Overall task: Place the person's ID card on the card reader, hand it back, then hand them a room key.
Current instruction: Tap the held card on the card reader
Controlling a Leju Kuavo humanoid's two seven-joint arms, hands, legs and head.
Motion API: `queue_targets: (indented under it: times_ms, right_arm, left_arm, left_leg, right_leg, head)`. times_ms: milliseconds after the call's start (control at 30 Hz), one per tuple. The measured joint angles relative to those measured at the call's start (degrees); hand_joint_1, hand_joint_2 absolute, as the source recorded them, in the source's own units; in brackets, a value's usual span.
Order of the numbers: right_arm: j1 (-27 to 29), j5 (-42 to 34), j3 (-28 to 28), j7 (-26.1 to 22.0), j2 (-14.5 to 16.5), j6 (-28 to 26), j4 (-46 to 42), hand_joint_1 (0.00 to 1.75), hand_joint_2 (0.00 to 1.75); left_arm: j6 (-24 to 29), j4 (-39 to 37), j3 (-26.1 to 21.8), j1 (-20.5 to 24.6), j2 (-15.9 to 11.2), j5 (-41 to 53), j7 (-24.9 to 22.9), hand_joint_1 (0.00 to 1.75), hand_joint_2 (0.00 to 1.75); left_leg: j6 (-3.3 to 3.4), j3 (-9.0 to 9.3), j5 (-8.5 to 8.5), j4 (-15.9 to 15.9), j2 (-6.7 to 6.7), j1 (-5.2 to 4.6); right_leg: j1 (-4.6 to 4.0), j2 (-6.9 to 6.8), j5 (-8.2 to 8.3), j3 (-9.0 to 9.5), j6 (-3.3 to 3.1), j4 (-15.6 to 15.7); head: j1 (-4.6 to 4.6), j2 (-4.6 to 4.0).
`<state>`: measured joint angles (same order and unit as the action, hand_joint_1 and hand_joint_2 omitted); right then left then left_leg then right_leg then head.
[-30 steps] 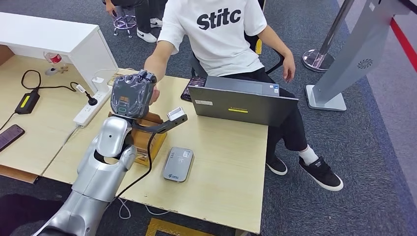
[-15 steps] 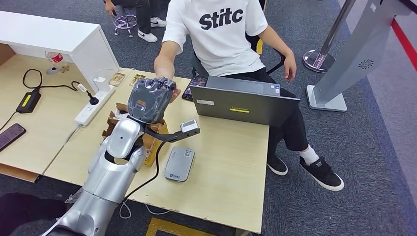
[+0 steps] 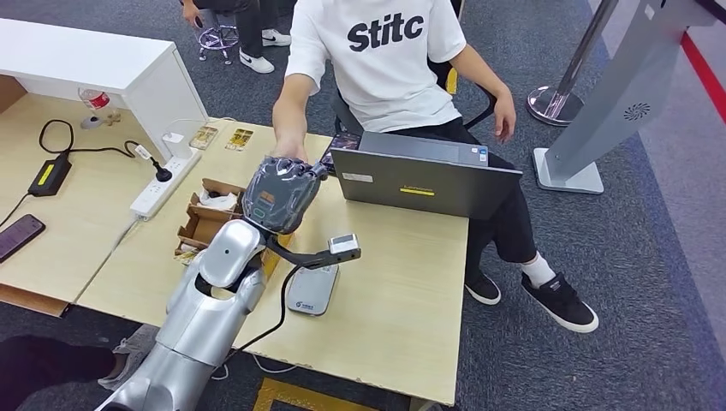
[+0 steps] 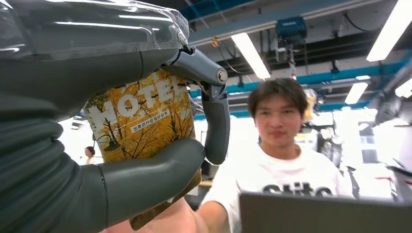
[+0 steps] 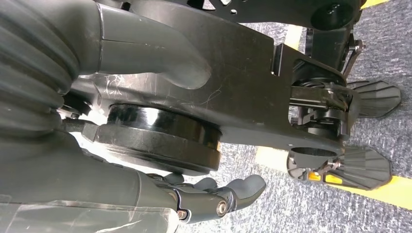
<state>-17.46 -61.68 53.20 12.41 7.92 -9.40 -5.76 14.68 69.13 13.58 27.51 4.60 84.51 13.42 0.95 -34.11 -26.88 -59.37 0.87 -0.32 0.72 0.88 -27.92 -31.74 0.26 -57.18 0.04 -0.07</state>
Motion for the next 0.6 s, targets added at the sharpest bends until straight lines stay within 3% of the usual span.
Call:
queue_targets:
  times_ms: [200,600]
  right_arm:
    - [-0.2,-0.2,0.1,0.6,-0.2,0.4,0.0,0.0,1.75]
    - [-0.9,-0.3,1.2,2.0,-0.2,0.8,0.0,0.0,1.75]
  left_arm:
    - [-4.7,-1.6,3.2,-2.2,-0.9,-3.2,0.1,1.75,1.75]
    - [-8.3,-16.2,5.3,-1.2,-5.6,-5.8,-4.3,1.75,1.75]
  left_leg:
    - [0.04,-0.19,0.16,0.0,-0.06,-0.01]
    - [-0.09,-0.44,0.44,0.0,0.02,0.06]
  right_leg:
    - [0.01,0.0,0.14,-0.17,0.11,0.0]
    - [-0.01,0.03,0.4,-0.49,-0.03,0.0]
  head:
    - [0.02,0.0]
    - [0.01,0.0]
